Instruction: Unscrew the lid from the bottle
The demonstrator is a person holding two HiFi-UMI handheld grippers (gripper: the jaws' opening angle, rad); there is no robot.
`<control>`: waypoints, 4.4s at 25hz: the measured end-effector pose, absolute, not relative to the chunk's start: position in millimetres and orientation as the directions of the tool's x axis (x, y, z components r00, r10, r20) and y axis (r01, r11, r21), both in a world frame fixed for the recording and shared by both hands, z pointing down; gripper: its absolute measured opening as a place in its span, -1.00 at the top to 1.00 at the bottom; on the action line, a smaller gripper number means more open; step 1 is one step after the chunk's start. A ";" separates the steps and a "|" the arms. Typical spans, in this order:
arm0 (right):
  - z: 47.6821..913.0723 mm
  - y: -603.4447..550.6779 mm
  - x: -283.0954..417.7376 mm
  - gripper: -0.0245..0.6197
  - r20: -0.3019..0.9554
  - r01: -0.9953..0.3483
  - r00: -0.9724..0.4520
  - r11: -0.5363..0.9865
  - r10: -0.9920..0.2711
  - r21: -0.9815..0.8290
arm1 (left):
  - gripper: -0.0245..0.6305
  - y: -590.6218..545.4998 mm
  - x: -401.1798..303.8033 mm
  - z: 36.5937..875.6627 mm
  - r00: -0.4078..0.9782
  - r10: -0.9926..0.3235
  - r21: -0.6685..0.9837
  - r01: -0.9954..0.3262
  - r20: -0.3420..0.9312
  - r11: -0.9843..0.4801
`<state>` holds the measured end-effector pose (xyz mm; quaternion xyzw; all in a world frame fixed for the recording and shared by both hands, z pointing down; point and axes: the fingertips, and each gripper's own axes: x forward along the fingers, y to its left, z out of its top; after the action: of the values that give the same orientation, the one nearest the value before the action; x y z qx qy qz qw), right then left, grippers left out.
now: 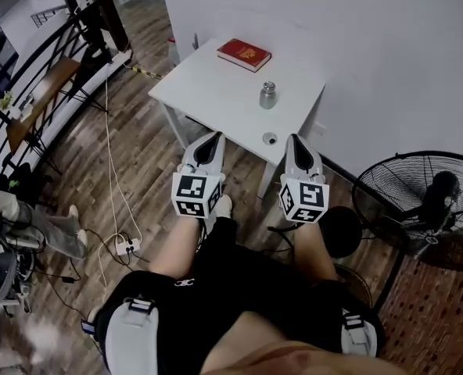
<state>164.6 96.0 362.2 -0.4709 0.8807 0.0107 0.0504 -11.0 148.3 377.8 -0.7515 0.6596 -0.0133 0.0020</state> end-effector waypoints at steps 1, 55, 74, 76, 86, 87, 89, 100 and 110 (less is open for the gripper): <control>364.4 84.8 162.3 0.92 -0.097 -0.832 -0.549 0.554 -0.830 -0.030 | 0.76 136.3 -13.2 380.1 0.135 -0.991 -0.020 -0.991 0.019 -0.135; 492.9 -255.4 56.7 0.46 0.244 -0.833 -0.550 0.545 -0.799 -0.094 | 0.14 -245.2 -41.0 516.6 0.638 -0.727 0.021 -0.755 0.255 -0.655; 597.6 -264.6 39.3 0.24 0.511 -0.868 -0.452 0.492 -0.731 -0.064 | -0.12 -257.6 14.7 650.2 0.775 -0.503 0.142 -0.588 0.383 -0.797; 604.9 -267.2 36.9 0.20 0.525 -0.870 -0.448 0.488 -0.724 -0.070 | -0.12 -263.3 20.9 657.1 0.782 -0.498 0.139 -0.579 0.376 -0.803; 619.7 -276.7 39.0 0.20 0.563 -0.889 -0.423 0.445 -0.710 -0.106 | -0.06 -276.4 29.4 671.7 0.793 -0.473 0.110 -0.548 0.385 -0.829; 619.6 -276.4 38.8 0.21 0.567 -0.885 -0.425 0.455 -0.705 -0.098 | -0.06 -276.2 29.1 671.6 0.798 -0.467 0.109 -0.540 0.381 -0.835; 619.3 -276.2 37.9 0.22 0.574 -0.871 -0.438 0.484 -0.692 -0.080 | -0.05 -276.1 28.4 671.6 0.808 -0.456 0.110 -0.526 0.374 -0.843; 625.5 -275.1 36.1 0.22 0.719 -0.409 -0.629 0.912 -0.296 0.018 | -0.04 -276.7 28.4 676.5 0.825 -0.405 0.079 -0.469 0.393 -0.880; 618.5 -273.6 41.6 0.30 0.840 -0.128 -0.531 0.991 -0.107 0.045 | -0.04 -276.7 29.4 677.4 0.825 -0.403 0.063 -0.462 0.395 -0.885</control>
<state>41.6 -273.6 618.5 -0.0673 0.8749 -0.0110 -0.4795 29.4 -276.7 677.4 -0.9522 0.2271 -0.1889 -0.0782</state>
